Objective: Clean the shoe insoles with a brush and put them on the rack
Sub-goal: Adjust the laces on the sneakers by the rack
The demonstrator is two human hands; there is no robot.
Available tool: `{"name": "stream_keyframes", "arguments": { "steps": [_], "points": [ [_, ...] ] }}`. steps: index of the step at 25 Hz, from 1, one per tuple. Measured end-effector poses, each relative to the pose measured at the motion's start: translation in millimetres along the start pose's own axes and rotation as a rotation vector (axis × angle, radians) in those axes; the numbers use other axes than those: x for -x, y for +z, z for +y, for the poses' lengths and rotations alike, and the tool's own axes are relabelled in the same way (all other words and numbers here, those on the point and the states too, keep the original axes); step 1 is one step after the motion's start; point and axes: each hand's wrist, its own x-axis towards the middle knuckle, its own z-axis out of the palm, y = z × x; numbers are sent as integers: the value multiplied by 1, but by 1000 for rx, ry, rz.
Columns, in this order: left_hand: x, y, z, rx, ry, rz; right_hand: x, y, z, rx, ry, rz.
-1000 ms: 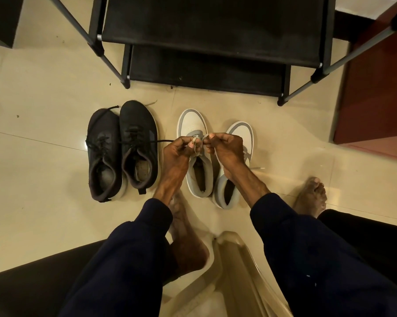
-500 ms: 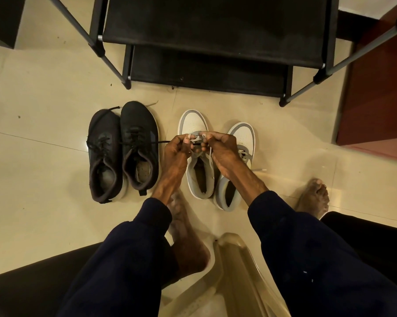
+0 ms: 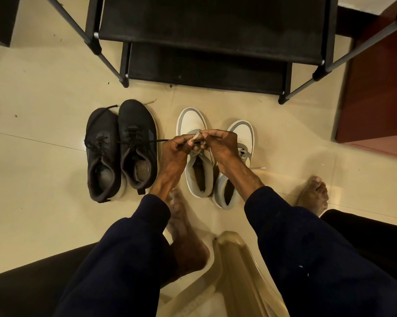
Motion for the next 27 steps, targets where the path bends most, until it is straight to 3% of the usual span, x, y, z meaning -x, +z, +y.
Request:
{"name": "stream_keyframes", "arguments": {
  "steps": [7, 14, 18, 27],
  "points": [
    [-2, -4, 7, 171, -147, 44, 2, 0, 1, 19, -18, -69],
    [-9, -7, 10, 64, -171, 50, 4, -4, 3, 173, -186, -196],
    [-7, -1, 6, 40, -197, 163, 6, -4, 9, 254, -255, -207],
    [-12, 9, 13, -11, -445, 362, 7, -3, 15, 403, -465, -164]
  ]
}}
